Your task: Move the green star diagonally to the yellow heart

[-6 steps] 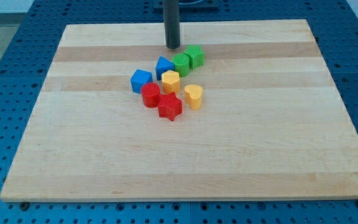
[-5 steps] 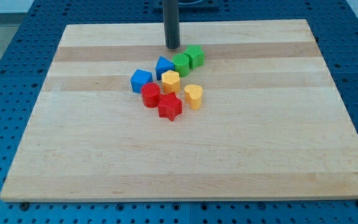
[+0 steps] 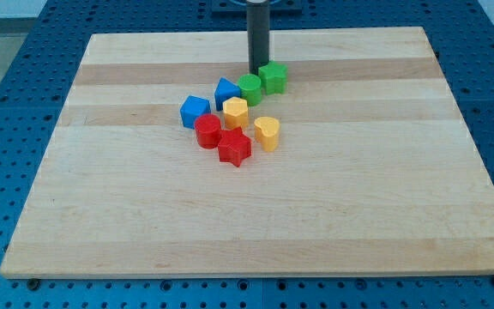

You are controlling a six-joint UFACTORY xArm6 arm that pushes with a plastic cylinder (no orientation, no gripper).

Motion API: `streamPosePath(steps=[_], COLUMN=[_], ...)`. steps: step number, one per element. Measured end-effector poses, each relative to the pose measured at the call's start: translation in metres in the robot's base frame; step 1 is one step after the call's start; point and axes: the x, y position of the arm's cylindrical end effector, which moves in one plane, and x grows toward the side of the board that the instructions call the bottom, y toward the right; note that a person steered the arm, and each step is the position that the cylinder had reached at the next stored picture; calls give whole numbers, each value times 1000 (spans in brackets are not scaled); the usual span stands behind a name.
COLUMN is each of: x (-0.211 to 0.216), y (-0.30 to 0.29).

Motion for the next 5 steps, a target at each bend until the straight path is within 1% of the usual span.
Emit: streamPosePath(steps=[2, 3, 4, 5], x=[42, 44, 16, 12], y=[38, 43, 48, 87])
